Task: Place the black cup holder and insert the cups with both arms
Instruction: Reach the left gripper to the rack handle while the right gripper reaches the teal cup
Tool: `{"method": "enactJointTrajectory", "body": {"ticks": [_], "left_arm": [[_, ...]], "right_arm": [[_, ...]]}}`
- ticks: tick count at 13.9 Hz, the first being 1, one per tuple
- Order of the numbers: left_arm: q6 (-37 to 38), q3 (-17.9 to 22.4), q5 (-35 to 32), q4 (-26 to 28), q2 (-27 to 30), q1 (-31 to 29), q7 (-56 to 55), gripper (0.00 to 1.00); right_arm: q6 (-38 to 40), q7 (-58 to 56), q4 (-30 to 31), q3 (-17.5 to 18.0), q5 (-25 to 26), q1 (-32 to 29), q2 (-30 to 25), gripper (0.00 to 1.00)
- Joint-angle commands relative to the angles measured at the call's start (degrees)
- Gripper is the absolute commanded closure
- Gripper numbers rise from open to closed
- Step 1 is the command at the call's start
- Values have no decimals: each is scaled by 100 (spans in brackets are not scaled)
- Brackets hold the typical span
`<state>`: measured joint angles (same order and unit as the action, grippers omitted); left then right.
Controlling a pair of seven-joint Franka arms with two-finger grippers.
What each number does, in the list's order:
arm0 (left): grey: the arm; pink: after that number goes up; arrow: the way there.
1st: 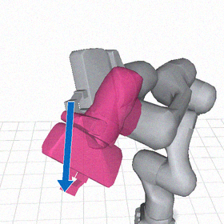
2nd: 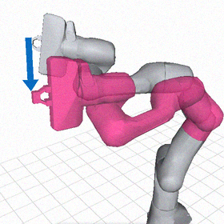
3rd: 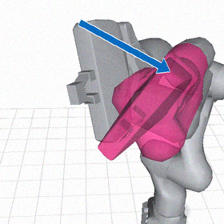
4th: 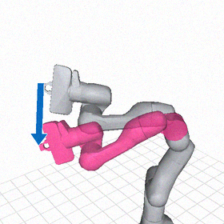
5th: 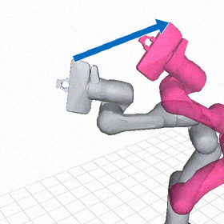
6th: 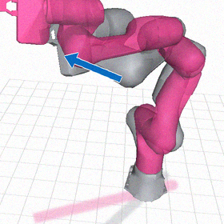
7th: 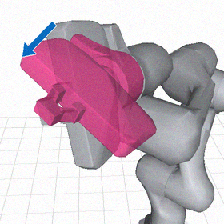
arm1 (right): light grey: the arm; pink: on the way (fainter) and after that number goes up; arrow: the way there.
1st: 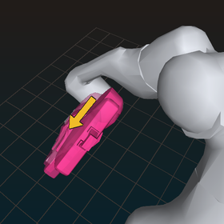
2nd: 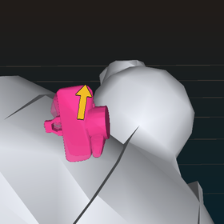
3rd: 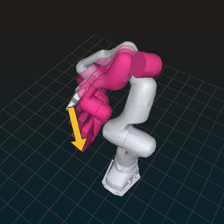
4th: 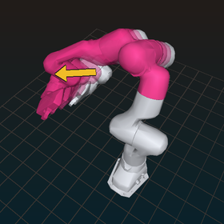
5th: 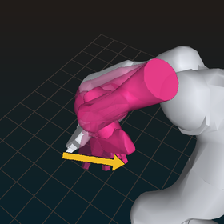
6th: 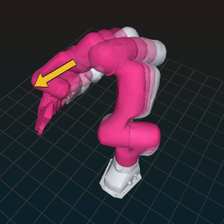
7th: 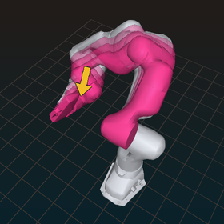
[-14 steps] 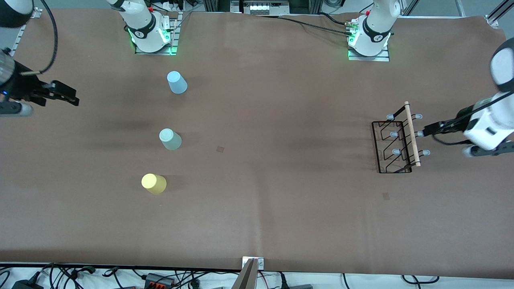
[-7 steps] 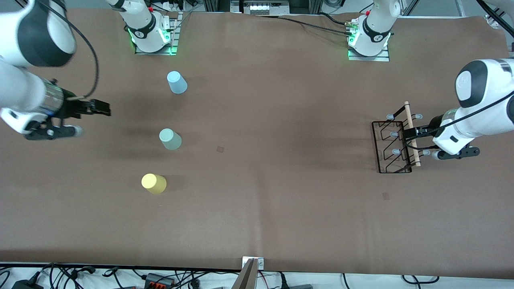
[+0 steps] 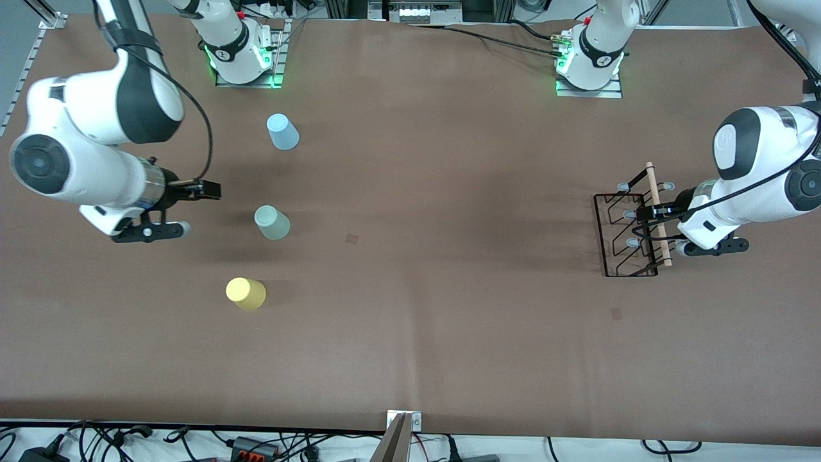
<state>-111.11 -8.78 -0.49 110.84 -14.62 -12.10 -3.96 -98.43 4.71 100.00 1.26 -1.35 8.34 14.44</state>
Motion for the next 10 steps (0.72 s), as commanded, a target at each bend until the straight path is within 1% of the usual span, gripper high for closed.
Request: {"method": "enactJointTrajectory", "body": {"ticks": [1, 2, 3, 4, 5, 6, 8, 10], "left_arm": [[-121, -1, -118, 17, -67, -160, 133, 46], [-139, -19, -118, 17, -93, -239, 176, 55], [-121, -19, -118, 17, -94, -240, 264, 61], [-95, -19, -109, 25, -85, -266, 378, 68], [-77, -19, -109, 25, -76, -293, 396, 76], [-25, -28, -75, 25, -67, -345, 396, 88], [115, -54, -66, 17, -23, -346, 396, 99], [230, -98, -39, -44, -23, -337, 379, 100]], "right_arm": [[34, 74, -286, -46, -321, 18, 190, 0], [191, 65, -401, -55, -374, 18, 234, 0], [341, 73, -437, -55, -375, 18, 287, 0], [255, 91, -437, -55, -348, 36, 340, 0], [-50, 91, -359, -47, -279, 114, 410, 0], [-280, 100, -228, -47, -278, 185, 384, 0], [-745, 196, 124, -47, -278, 238, 358, 0], [-1159, 310, 388, -38, -287, 299, 358, 0]]}}
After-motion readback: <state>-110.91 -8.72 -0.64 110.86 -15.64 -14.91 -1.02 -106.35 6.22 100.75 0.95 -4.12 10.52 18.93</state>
